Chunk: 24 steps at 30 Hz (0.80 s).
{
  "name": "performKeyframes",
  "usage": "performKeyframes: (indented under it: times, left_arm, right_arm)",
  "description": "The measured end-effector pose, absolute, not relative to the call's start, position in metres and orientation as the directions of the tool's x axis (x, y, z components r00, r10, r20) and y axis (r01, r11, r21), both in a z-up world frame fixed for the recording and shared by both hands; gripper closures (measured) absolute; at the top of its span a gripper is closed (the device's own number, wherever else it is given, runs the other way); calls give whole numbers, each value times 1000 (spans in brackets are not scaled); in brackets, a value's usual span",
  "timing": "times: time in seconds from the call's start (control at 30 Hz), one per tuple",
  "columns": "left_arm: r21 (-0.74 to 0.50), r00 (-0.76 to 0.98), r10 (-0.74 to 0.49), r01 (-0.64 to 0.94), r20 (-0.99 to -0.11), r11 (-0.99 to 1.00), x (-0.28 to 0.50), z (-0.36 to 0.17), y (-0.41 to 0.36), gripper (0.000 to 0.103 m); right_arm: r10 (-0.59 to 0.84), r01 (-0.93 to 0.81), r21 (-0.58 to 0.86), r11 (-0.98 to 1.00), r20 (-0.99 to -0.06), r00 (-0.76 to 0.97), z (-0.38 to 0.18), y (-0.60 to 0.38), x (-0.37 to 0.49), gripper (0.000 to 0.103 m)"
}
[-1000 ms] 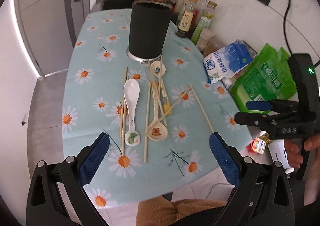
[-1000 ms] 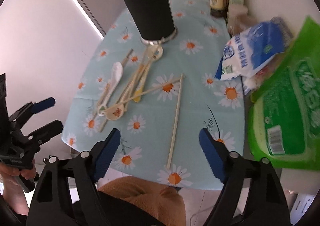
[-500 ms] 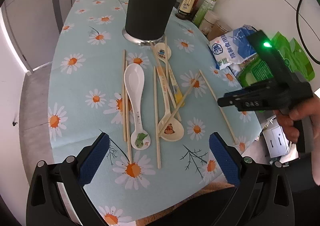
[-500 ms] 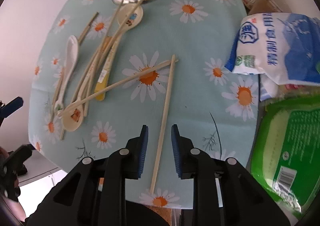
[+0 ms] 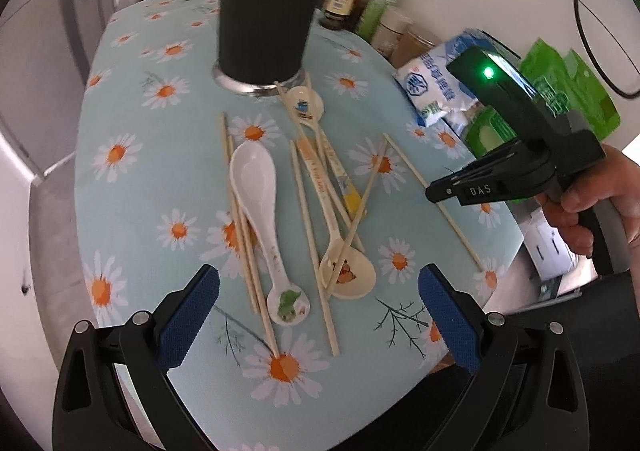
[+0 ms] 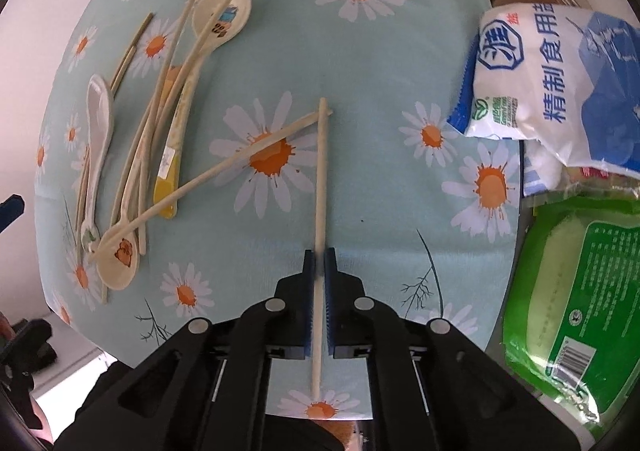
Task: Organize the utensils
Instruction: 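Lower the right gripper onto a loose wooden chopstick and close, then grasp another wooden chopstick with the left gripper while the right gripper holds its chopstick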
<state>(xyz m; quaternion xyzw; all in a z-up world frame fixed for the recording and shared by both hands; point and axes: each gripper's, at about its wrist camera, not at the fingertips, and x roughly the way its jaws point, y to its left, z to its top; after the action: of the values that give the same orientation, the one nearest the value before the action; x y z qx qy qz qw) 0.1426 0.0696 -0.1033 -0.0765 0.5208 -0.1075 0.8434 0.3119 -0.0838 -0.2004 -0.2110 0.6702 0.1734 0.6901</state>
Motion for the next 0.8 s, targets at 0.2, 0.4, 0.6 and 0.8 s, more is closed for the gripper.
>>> performKeyframes:
  times: [0.2,0.4,0.6,0.8]
  left_arm:
    - [-211,393,-271,189,-879,959,165,-103,56,13]
    - [-169,310,-263,297,-914,940,191,-113,26,17]
    - [-118,244,-222,380,-944,917,209,-123,-1,28]
    - [-74,170,-171,467,-970,881,230,-130,-24,47]
  right_arm:
    - [25,-463,9,886,-999,29,-198,-101,328,97]
    - [113,-422,93,902,-993,23,-191,-126,337,97]
    - [191,-404,169,899,-982,14,-183,-153,348,97]
    - [255,-394,225,891,-967,26,-166,-191,351,97]
